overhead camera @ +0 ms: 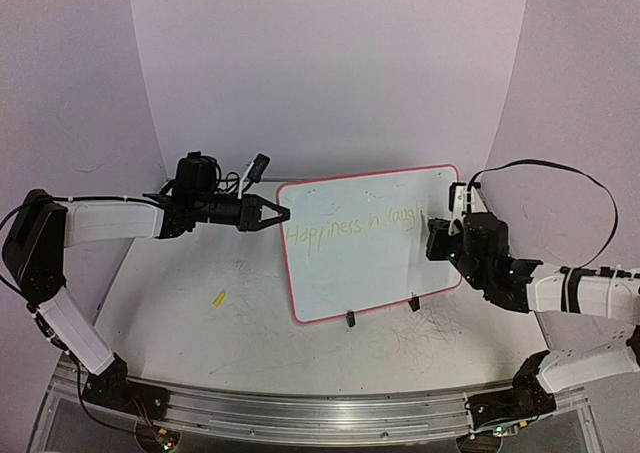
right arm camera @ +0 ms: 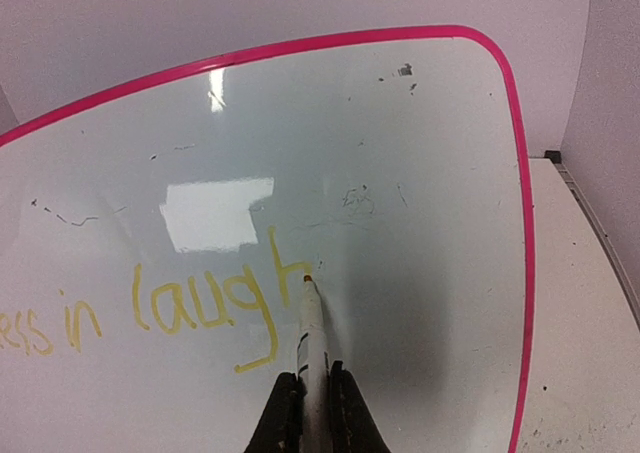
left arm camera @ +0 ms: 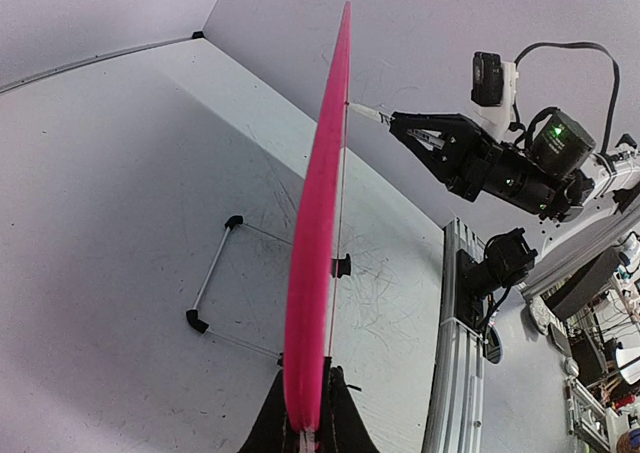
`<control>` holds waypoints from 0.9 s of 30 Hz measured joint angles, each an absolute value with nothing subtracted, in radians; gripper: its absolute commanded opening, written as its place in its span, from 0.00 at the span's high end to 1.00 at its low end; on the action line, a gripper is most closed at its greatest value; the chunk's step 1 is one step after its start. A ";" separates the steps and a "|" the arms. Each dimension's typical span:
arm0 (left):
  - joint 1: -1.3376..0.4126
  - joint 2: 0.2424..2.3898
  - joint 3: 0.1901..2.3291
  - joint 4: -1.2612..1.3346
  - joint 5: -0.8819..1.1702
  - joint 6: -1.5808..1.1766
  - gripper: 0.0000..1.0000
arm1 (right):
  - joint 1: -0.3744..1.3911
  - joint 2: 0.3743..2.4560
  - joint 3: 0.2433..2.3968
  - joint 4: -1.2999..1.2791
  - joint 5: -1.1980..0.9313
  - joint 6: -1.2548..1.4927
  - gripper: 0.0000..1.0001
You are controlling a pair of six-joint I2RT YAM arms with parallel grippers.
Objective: Write a sentence on the whiteboard
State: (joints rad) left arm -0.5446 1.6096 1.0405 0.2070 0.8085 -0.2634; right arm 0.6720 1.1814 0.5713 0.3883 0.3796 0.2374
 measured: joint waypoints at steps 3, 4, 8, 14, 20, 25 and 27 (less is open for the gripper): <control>-0.545 1.610 1.040 0.207 0.809 -0.263 1.00 | 0.672 1.173 0.570 0.375 0.374 0.240 1.00; -0.545 1.610 1.040 0.207 0.809 -0.262 1.00 | 0.672 1.170 0.568 0.372 0.372 0.241 1.00; -0.545 1.610 1.040 0.207 0.809 -0.262 1.00 | 0.672 1.168 0.561 0.364 0.371 0.249 1.00; -0.545 1.610 1.040 0.207 0.809 -0.262 1.00 | 0.672 1.163 0.560 0.356 0.371 0.253 1.00; -0.545 1.609 1.040 0.207 0.809 -0.261 1.00 | 0.672 1.143 0.563 0.336 0.371 0.252 1.00; -0.545 1.609 1.040 0.207 0.809 -0.261 1.00 | 0.672 1.073 0.563 0.326 0.374 0.245 1.00; -0.545 1.609 1.040 0.207 0.809 -0.261 1.00 | 0.668 1.063 0.563 0.327 0.372 0.242 1.00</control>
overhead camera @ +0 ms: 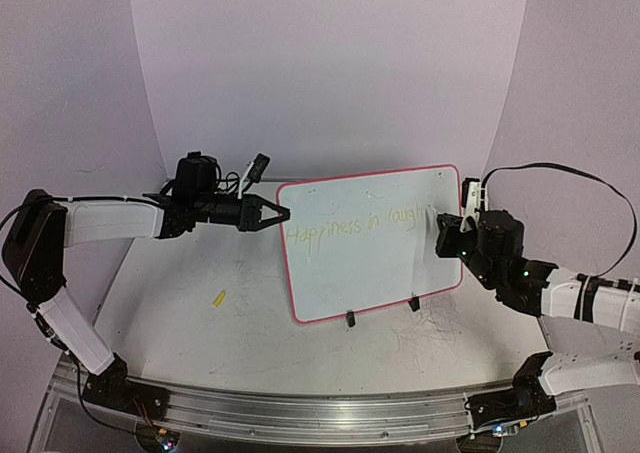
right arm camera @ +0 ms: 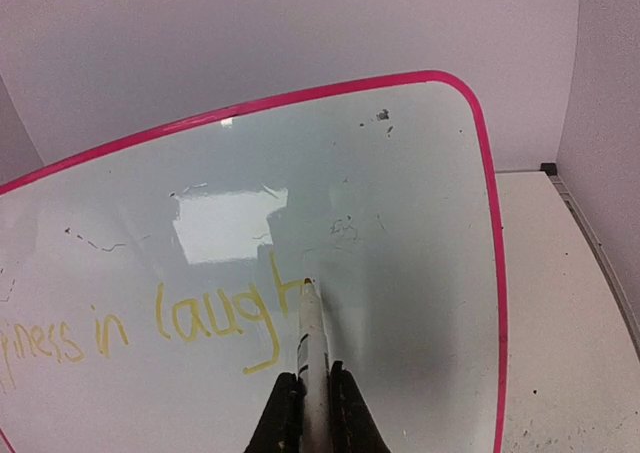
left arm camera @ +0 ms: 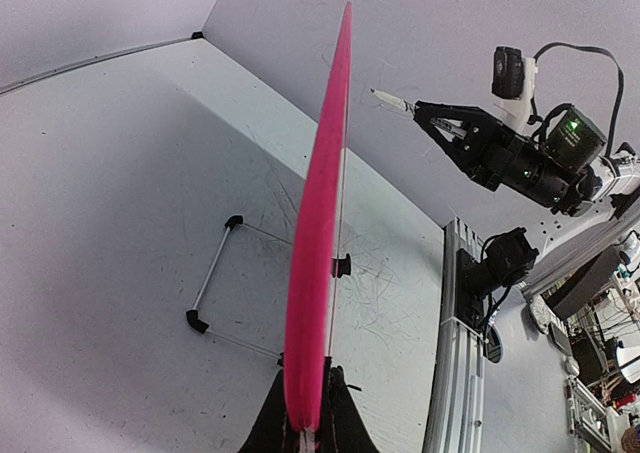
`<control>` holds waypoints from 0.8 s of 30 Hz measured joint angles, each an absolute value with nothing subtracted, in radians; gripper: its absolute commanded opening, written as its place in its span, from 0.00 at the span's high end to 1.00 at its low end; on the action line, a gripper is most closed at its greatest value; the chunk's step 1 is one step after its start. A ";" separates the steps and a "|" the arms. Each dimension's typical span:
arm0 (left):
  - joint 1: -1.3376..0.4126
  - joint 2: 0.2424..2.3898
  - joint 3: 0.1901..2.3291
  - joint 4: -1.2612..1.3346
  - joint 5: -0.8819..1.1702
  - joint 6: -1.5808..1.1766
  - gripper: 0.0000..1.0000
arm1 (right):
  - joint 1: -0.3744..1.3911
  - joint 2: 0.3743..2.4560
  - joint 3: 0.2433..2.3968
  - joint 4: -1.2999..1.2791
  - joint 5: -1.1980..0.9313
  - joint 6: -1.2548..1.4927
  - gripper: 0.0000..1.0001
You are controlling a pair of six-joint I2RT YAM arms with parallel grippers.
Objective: Write a sentence on the whiteboard
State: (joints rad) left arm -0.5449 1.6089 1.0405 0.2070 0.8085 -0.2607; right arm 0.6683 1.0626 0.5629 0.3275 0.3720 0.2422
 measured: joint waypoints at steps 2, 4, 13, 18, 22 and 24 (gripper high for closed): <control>-0.545 1.609 1.040 0.207 0.809 -0.261 1.00 | 0.665 1.062 0.563 0.321 0.371 0.241 1.00; -0.545 1.609 1.040 0.207 0.809 -0.261 1.00 | 0.662 1.060 0.562 0.314 0.371 0.240 1.00; -0.545 1.609 1.040 0.207 0.809 -0.261 1.00 | 0.648 1.038 0.561 0.293 0.372 0.232 1.00; -0.545 1.609 1.040 0.207 0.809 -0.261 1.00 | 0.618 1.044 0.561 0.290 0.351 0.233 1.00; -0.545 1.609 1.040 0.207 0.809 -0.261 1.00 | 0.568 1.045 0.561 0.293 0.313 0.233 1.00; -0.545 1.609 1.040 0.207 0.809 -0.261 1.00 | 0.546 1.045 0.561 0.295 0.290 0.233 1.00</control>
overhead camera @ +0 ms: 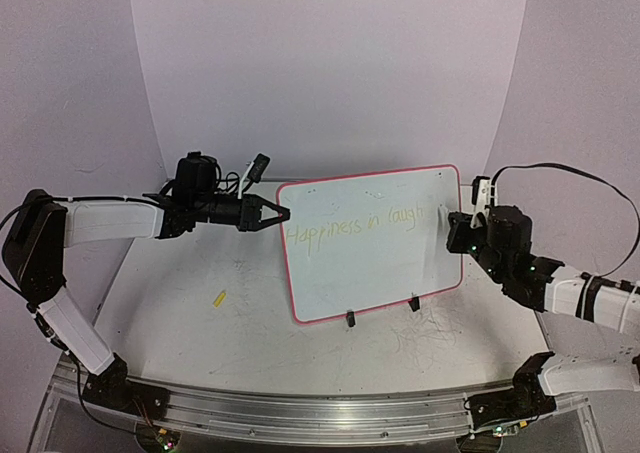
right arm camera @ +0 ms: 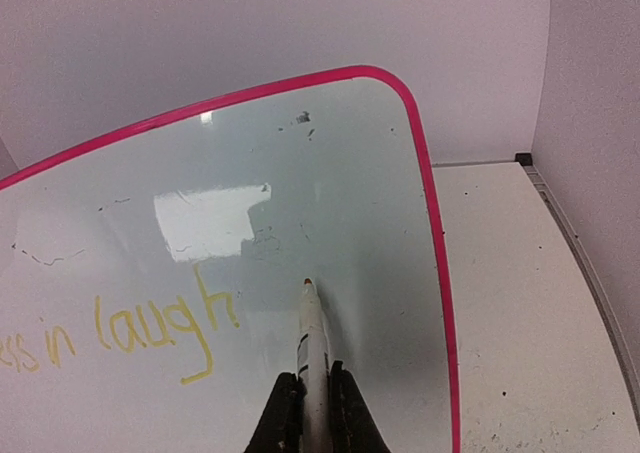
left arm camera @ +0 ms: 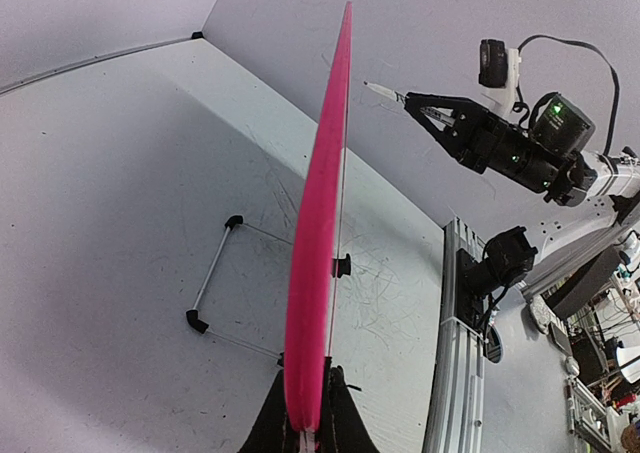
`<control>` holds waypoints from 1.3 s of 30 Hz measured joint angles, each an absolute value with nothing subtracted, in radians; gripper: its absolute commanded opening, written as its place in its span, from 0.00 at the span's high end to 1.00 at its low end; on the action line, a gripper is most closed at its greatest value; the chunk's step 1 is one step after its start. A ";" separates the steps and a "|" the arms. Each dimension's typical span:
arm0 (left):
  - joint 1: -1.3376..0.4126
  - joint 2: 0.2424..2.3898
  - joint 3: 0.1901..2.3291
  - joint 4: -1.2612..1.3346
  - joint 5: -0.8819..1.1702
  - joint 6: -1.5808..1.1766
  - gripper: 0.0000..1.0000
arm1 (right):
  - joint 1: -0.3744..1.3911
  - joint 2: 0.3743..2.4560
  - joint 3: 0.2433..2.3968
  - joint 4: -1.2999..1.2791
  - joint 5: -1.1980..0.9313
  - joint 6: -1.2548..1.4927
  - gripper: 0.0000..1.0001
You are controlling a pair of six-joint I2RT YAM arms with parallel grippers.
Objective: Write a sentence on the whiteboard
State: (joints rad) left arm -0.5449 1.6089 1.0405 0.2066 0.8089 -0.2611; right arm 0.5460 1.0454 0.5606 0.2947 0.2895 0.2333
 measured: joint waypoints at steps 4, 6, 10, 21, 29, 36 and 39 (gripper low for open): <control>-0.545 1.609 1.040 0.207 0.809 -0.261 1.00 | 0.528 1.045 0.561 0.300 0.247 0.230 1.00; -0.545 1.609 1.040 0.207 0.809 -0.261 1.00 | 0.528 1.049 0.561 0.307 0.227 0.224 1.00; -0.545 1.609 1.040 0.207 0.809 -0.261 1.00 | 0.528 1.070 0.561 0.327 0.203 0.214 1.00; -0.545 1.609 1.040 0.207 0.809 -0.261 1.00 | 0.528 1.124 0.580 0.361 0.156 0.203 1.00; -0.547 1.609 1.040 0.207 0.809 -0.261 1.00 | 0.528 1.135 0.581 0.389 0.143 0.187 1.00; -0.547 1.609 1.040 0.207 0.808 -0.264 1.00 | 0.528 1.157 0.588 0.395 0.156 0.188 1.00; -0.547 1.609 1.040 0.207 0.808 -0.265 1.00 | 0.528 1.157 0.588 0.395 0.157 0.193 1.00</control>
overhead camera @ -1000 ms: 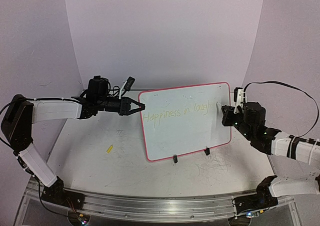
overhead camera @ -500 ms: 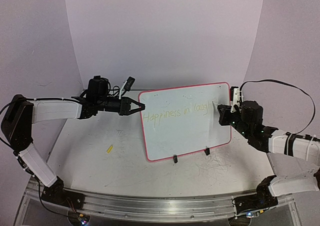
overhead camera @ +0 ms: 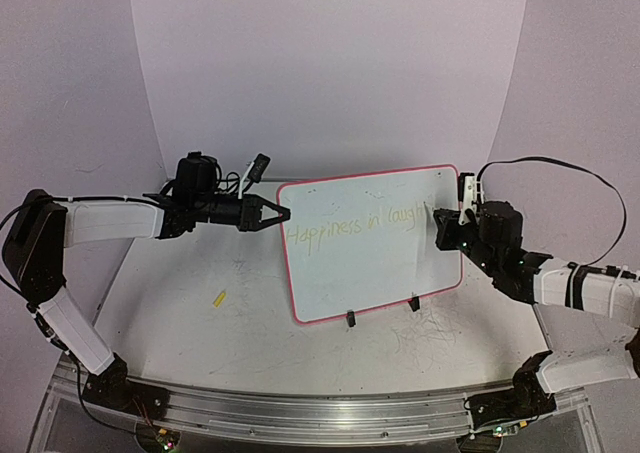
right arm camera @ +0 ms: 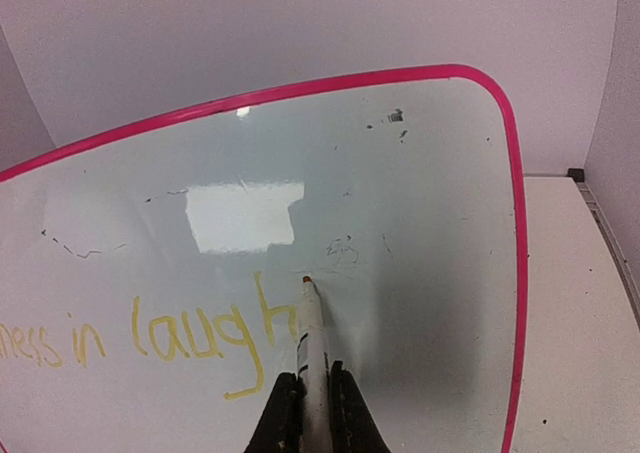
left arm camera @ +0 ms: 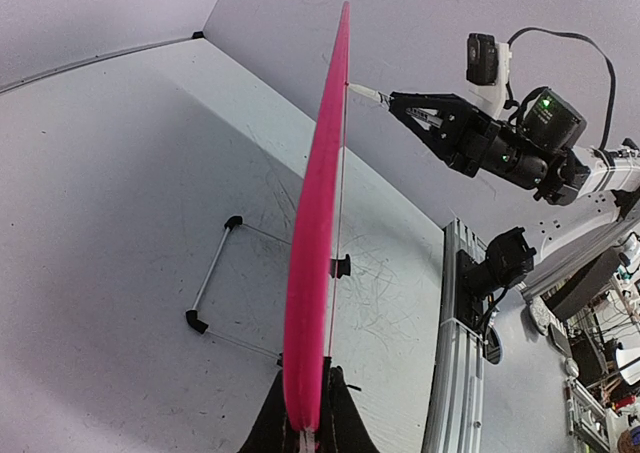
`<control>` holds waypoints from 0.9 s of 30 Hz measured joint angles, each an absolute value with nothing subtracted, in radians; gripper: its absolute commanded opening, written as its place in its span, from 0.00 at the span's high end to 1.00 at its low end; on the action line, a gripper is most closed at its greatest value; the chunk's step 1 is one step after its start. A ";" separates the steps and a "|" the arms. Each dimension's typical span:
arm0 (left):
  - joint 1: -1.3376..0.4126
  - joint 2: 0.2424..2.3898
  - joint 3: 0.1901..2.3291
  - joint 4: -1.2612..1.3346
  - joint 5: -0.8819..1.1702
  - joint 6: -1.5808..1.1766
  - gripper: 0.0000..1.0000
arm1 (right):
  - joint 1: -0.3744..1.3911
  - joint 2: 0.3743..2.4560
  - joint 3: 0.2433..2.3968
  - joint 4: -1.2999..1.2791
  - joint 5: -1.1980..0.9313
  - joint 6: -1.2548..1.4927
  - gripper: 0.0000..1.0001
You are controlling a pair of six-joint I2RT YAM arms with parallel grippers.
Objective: Write a sentence on the whiteboard
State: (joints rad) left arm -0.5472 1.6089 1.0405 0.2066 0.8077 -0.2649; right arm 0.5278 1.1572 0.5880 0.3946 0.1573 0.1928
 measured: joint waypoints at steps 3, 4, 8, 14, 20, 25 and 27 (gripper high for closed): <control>-0.547 1.609 1.040 0.207 0.808 -0.265 1.00 | 0.528 1.157 0.587 0.393 0.156 0.202 1.00; -0.547 1.609 1.040 0.207 0.808 -0.265 1.00 | 0.528 1.156 0.587 0.392 0.156 0.207 1.00; -0.547 1.609 1.040 0.207 0.807 -0.265 1.00 | 0.529 1.148 0.573 0.388 0.155 0.219 1.00; -0.547 1.609 1.040 0.207 0.808 -0.265 1.00 | 0.535 1.126 0.539 0.373 0.156 0.236 1.00; -0.548 1.609 1.040 0.207 0.807 -0.265 1.00 | 0.540 1.119 0.531 0.362 0.171 0.245 1.00; -0.548 1.609 1.041 0.207 0.808 -0.262 1.00 | 0.540 1.100 0.531 0.342 0.212 0.249 1.00; -0.549 1.609 1.041 0.207 0.808 -0.261 1.00 | 0.540 1.090 0.531 0.343 0.213 0.248 1.00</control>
